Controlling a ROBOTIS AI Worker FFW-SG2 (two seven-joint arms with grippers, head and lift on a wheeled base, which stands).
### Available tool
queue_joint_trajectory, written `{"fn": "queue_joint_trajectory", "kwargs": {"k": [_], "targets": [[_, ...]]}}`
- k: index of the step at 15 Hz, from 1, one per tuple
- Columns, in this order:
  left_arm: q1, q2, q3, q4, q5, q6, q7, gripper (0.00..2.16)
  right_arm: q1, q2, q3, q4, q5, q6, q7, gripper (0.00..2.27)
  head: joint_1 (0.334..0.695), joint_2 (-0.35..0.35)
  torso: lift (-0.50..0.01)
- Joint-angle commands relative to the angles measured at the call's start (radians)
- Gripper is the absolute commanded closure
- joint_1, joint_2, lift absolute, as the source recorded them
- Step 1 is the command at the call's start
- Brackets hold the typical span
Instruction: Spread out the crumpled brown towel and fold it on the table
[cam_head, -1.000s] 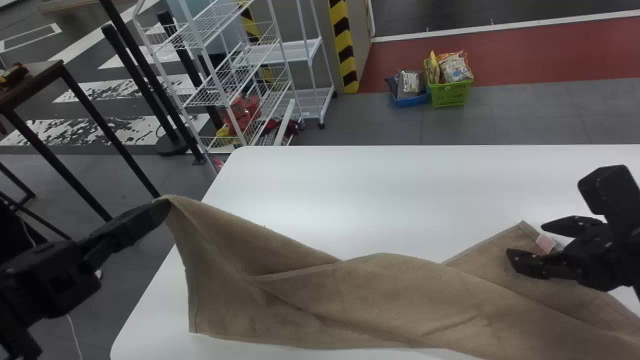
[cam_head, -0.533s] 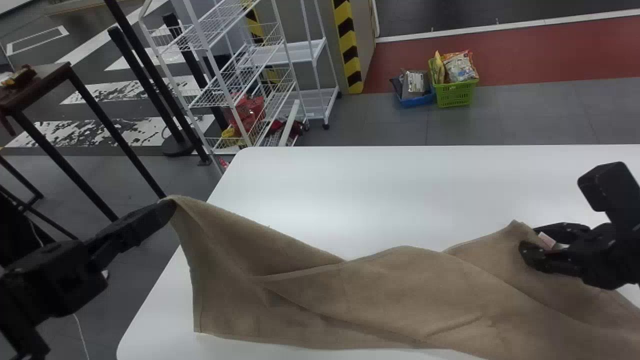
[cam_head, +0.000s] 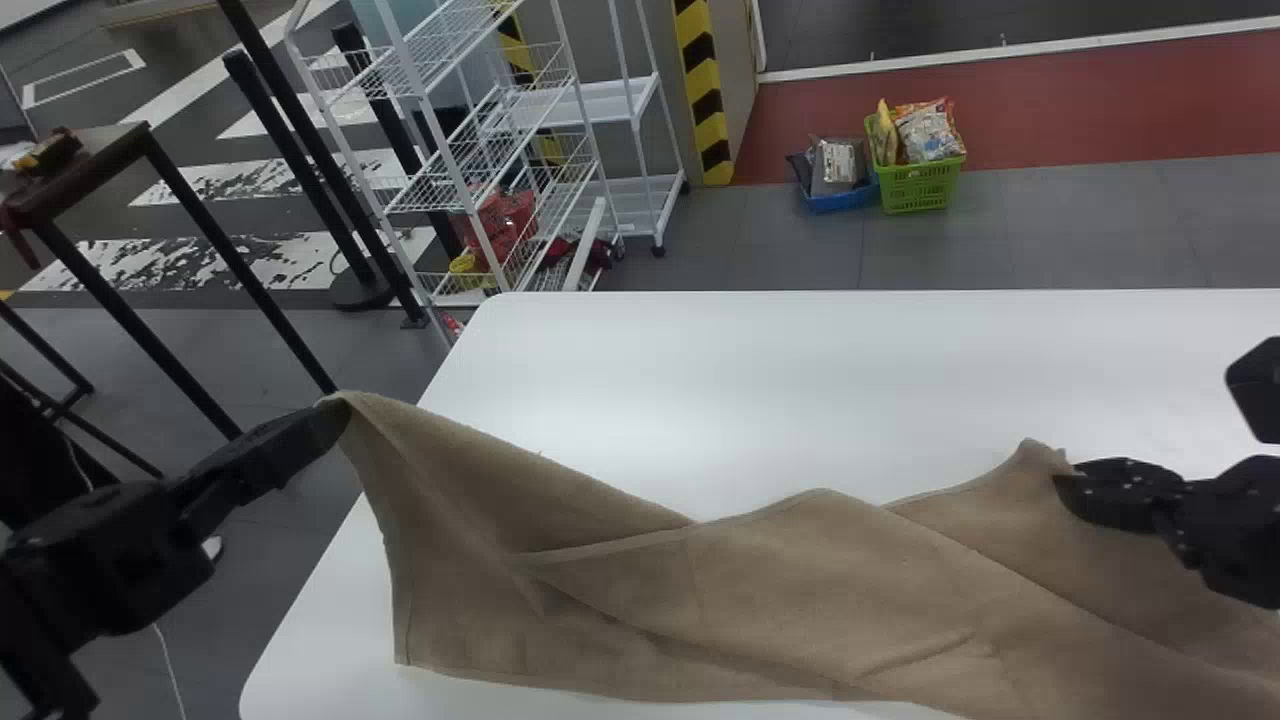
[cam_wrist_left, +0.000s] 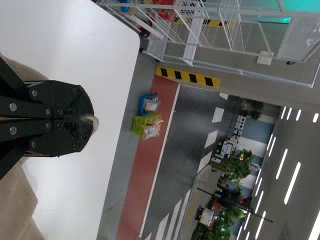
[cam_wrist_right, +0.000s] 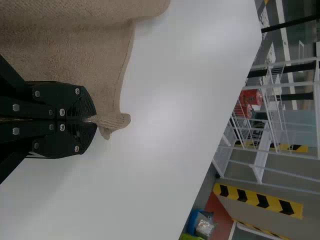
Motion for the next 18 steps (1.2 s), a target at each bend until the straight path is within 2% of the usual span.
{"fn": "queue_joint_trajectory", "kwargs": {"k": [1,3,8,10,14,18], "targets": [[0.0,-0.003,0.007,-0.001,0.001,0.01,0.002,1.56,0.071,0.004,-0.065,-0.129,-0.043,-0.034,0.009,1.78,0.695,0.35,-0.127],[-0.005,-0.003,0.02,-0.001,0.001,0.01,0.005,1.56,0.121,0.004,-0.141,-0.2,-0.098,-0.089,0.023,1.78,0.695,0.344,-0.127],[-0.032,-0.003,0.11,0.003,0.02,0.01,-0.015,1.56,0.259,0.004,-0.354,-0.332,-0.314,-0.298,0.035,1.78,0.695,0.299,-0.127],[-0.037,-0.003,0.158,0.005,0.029,0.01,-0.047,1.56,0.318,0.004,-0.452,-0.381,-0.422,-0.35,0.037,1.78,0.695,0.277,-0.127],[-0.038,-0.003,0.245,0.002,0.032,0.01,-0.123,1.56,0.451,0.004,-0.57,-0.508,-0.554,-0.344,0.072,1.78,0.695,0.244,-0.127],[-0.038,-0.003,0.337,-0.008,0.052,0.01,-0.233,1.56,0.522,0.004,-0.73,-0.619,-0.67,-0.255,0.155,1.84,0.695,0.252,-0.127]]}}
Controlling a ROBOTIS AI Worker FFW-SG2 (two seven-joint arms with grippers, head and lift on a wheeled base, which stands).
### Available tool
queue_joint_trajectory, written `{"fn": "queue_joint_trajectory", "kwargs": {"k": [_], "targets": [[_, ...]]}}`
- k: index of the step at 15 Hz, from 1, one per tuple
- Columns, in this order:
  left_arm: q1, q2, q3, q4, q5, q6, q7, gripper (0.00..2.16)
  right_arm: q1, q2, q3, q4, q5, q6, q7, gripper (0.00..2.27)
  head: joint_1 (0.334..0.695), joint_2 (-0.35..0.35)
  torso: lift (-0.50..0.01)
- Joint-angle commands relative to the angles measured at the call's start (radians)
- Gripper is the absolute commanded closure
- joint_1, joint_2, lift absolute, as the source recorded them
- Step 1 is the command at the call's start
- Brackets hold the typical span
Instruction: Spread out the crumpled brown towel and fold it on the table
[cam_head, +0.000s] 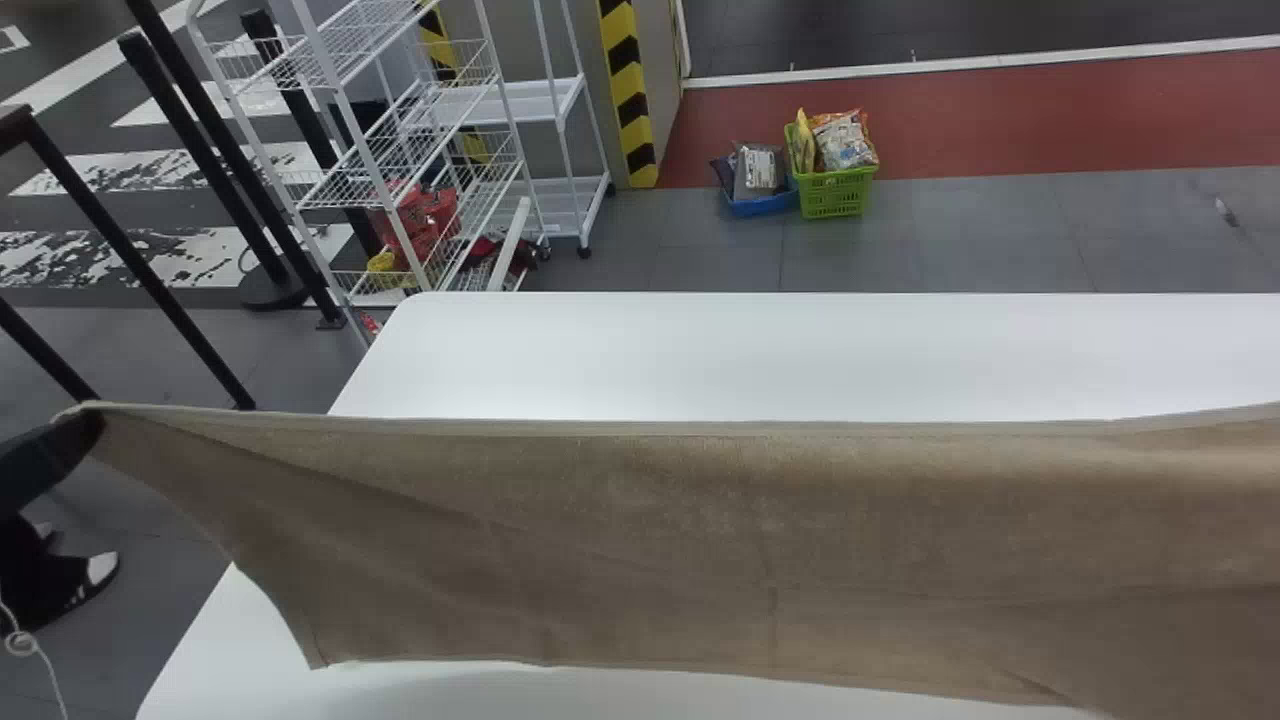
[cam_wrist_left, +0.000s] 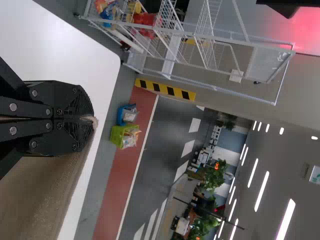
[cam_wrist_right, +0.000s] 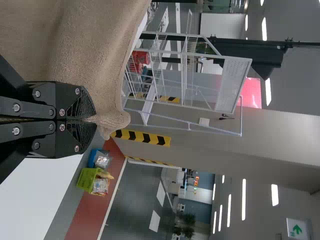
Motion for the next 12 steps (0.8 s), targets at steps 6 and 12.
{"fn": "queue_joint_trajectory", "kwargs": {"k": [6,12], "targets": [[-0.015,-0.003,0.125,-0.039,0.062,0.01,-0.071,1.56,0.02,0.004,-0.324,-0.147,-0.198,0.265,0.116,1.85,0.695,0.208,-0.127],[0.017,0.011,-0.422,0.005,-0.397,0.01,-0.057,1.56,-0.109,0.004,-0.147,0.055,0.092,0.249,0.054,1.85,0.695,0.051,-0.127]]}}
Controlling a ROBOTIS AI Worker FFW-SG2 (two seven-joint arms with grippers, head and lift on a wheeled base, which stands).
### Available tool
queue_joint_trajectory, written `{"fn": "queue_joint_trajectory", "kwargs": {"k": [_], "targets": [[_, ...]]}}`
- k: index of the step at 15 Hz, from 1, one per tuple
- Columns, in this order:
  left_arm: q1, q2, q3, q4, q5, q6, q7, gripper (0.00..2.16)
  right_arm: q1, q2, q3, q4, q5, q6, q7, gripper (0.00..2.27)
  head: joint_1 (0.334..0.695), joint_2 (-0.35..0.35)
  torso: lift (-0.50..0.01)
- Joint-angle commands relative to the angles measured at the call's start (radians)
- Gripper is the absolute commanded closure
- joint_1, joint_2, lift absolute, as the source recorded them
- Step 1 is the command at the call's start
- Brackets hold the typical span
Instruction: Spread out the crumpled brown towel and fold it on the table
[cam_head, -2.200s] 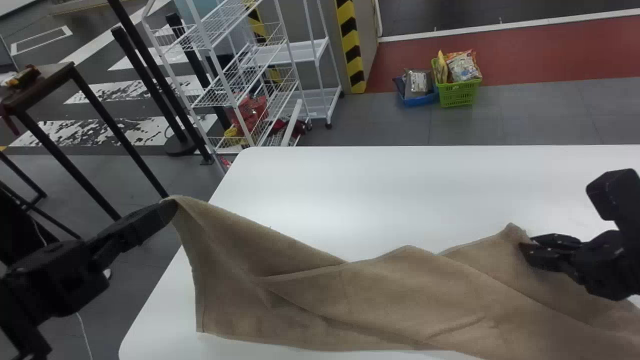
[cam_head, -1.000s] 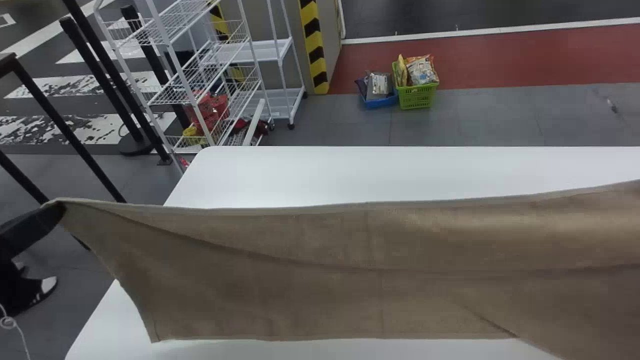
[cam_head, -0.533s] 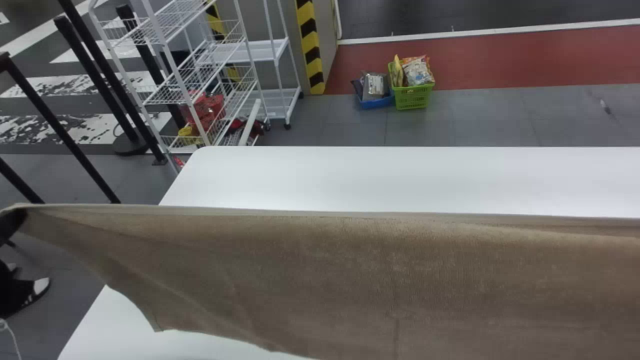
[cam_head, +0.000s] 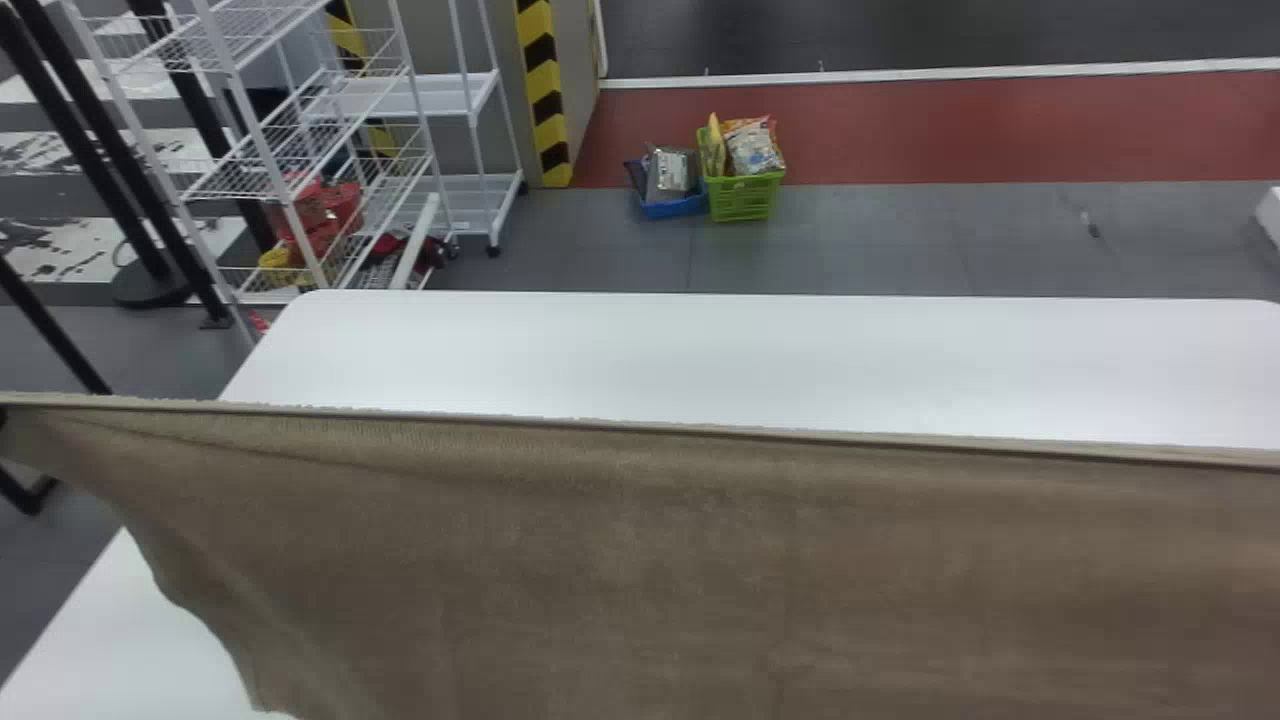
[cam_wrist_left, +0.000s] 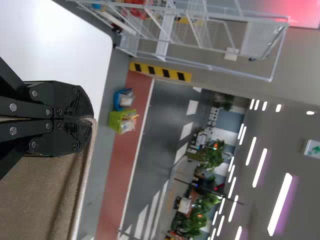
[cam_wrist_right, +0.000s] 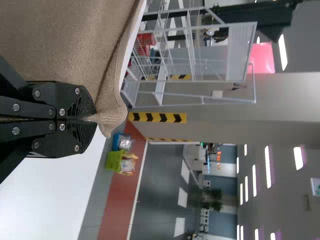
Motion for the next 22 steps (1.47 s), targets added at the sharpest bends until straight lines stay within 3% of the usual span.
{"fn": "queue_joint_trajectory", "kwargs": {"k": [1,5,8,14,17,22], "targets": [[-0.002,0.008,-0.278,0.068,-0.231,0.01,0.018,1.56,-0.035,0.004,0.106,0.098,0.097,-0.081,-0.045,1.85,0.695,0.032,-0.127],[-0.035,0.031,-0.523,0.232,-0.392,0.01,0.104,1.56,-0.094,0.004,0.225,0.225,0.213,-0.127,-0.105,1.85,0.695,-0.002,-0.127],[-0.035,0.029,-0.63,0.358,-0.446,-0.086,0.19,1.56,-0.105,0.004,0.298,0.365,0.23,-0.308,-0.194,1.85,0.695,-0.007,-0.127],[-0.053,0.025,-0.67,0.47,-0.443,-0.236,0.302,1.56,-0.22,0.004,0.358,0.526,0.341,-0.424,-0.257,1.85,0.695,0.023,-0.127],[-0.078,0.025,-0.687,0.562,-0.44,-0.347,0.38,1.56,-0.269,0.004,0.399,0.656,0.374,-0.492,-0.327,1.85,0.695,0.026,-0.127],[-0.153,0.028,-0.702,0.719,-0.44,-0.451,0.466,1.56,-0.413,-0.034,0.424,0.874,0.462,-0.565,-0.357,1.85,0.695,0.047,-0.127]]}}
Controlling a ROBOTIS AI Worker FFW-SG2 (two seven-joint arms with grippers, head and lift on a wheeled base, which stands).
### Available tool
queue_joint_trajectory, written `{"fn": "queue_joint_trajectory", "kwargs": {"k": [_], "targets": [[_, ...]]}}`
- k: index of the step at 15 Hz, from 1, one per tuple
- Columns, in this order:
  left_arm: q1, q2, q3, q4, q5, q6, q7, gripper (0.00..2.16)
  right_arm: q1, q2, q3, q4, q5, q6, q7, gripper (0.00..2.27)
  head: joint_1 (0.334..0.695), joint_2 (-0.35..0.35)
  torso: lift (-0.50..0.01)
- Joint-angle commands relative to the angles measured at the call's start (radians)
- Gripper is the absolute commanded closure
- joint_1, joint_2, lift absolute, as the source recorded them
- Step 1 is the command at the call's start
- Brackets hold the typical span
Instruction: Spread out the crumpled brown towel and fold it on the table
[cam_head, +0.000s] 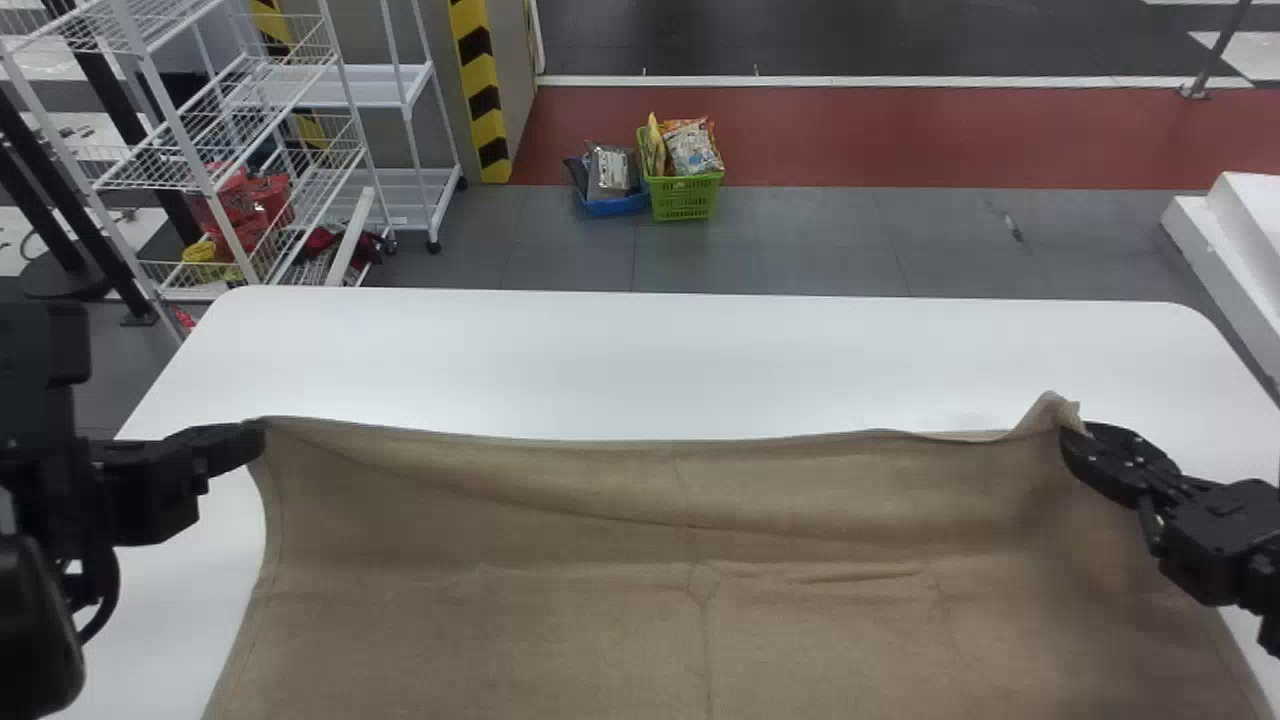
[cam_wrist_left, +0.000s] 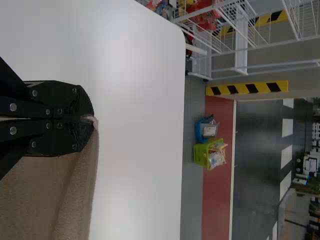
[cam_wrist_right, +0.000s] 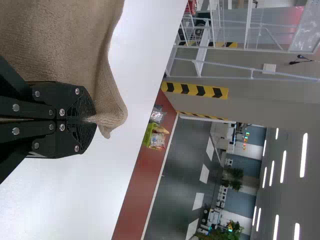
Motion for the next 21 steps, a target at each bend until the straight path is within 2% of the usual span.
{"fn": "queue_joint_trajectory", "kwargs": {"k": [1,7,8,10,11,12,14,16,19,21], "targets": [[-0.026,0.003,-0.009,0.07,-0.001,-0.043,0.014,1.56,-0.052,-0.029,0.03,0.092,0.036,-0.04,-0.016,1.85,0.695,0.051,-0.127],[-0.032,0.003,0.0,0.163,0.016,-0.194,0.047,1.56,-0.071,-0.053,0.058,0.167,0.067,-0.12,-0.038,1.83,0.695,0.062,-0.127],[-0.03,0.003,0.0,0.171,0.017,-0.197,0.047,1.56,-0.072,-0.058,0.062,0.173,0.077,-0.12,-0.041,1.66,0.695,0.063,-0.127],[-0.024,0.003,-0.009,0.174,0.017,-0.197,0.051,1.56,-0.078,-0.059,0.064,0.181,0.108,-0.095,-0.076,1.11,0.695,0.064,-0.127],[-0.023,0.003,-0.011,0.174,0.017,-0.197,0.051,1.56,-0.08,-0.061,0.064,0.178,0.108,-0.083,-0.096,0.39,0.695,0.063,-0.127],[-0.024,0.003,-0.012,0.172,0.016,-0.197,0.051,1.56,-0.088,-0.061,0.055,0.167,0.102,-0.049,-0.098,0.0,0.695,0.05,-0.127],[-0.024,0.002,-0.019,0.169,0.016,-0.197,0.051,1.56,-0.097,-0.064,0.048,0.145,0.085,0.003,-0.082,0.0,0.695,0.039,-0.127],[-0.018,0.0,-0.025,0.165,0.016,-0.197,0.053,1.56,-0.123,-0.066,0.048,0.116,0.083,0.064,-0.035,0.06,0.695,0.027,-0.127],[-0.012,0.0,-0.026,0.16,0.013,-0.197,0.057,1.56,-0.215,-0.093,0.076,0.112,0.117,0.187,0.103,0.14,0.695,0.029,-0.127],[-0.004,0.0,-0.026,0.154,0.014,-0.194,0.056,1.56,-0.298,-0.099,0.099,0.116,0.194,0.306,0.209,0.22,0.695,0.042,-0.127]]}}
